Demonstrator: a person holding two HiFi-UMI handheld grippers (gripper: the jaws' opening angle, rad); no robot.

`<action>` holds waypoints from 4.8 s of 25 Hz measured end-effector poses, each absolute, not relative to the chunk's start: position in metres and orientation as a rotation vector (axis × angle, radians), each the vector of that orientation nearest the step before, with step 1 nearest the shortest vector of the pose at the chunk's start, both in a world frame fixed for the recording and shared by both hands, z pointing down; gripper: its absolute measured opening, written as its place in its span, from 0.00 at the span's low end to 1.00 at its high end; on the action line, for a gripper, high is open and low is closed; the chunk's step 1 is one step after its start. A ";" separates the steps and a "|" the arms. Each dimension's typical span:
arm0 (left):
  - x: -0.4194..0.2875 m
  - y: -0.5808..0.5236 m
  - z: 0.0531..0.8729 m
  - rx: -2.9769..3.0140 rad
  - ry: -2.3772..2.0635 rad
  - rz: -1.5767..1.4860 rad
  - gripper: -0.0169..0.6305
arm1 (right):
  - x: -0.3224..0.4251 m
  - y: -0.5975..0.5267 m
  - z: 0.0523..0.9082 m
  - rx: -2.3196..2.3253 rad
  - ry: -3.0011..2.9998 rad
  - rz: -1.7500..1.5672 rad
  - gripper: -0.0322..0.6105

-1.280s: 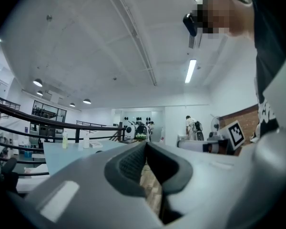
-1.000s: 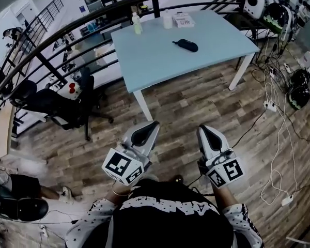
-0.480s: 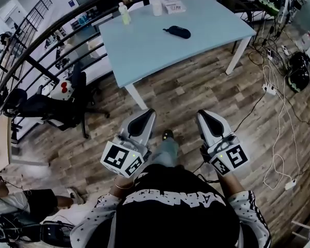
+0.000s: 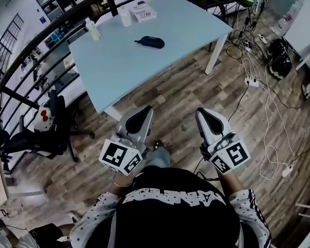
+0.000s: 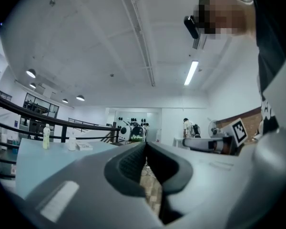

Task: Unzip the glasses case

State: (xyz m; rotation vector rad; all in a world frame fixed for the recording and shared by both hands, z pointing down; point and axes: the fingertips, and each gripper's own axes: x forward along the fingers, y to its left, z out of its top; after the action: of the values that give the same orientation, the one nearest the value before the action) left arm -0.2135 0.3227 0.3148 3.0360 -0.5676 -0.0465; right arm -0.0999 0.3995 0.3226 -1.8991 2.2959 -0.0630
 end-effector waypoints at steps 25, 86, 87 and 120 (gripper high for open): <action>-0.173 0.075 0.325 2.973 -0.526 -0.063 0.03 | -0.047 0.168 0.314 -2.016 2.321 -0.067 0.05; -0.073 -0.176 0.410 2.505 -1.434 0.019 0.03 | 0.080 -0.236 0.559 -1.434 3.320 -0.433 0.60; -0.072 -0.177 0.410 2.497 -1.433 0.015 0.03 | 0.078 -0.238 0.566 -1.440 3.344 -0.445 0.63; -0.106 -0.215 0.424 2.468 -1.317 0.033 0.03 | 0.065 -0.273 0.592 -1.628 3.276 -0.527 0.56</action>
State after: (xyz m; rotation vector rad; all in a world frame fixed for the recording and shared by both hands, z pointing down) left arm -0.1057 -0.2151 0.4242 2.4684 -1.3167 0.0328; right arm 0.0654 -0.2734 0.5924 -1.6282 3.2762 -0.5265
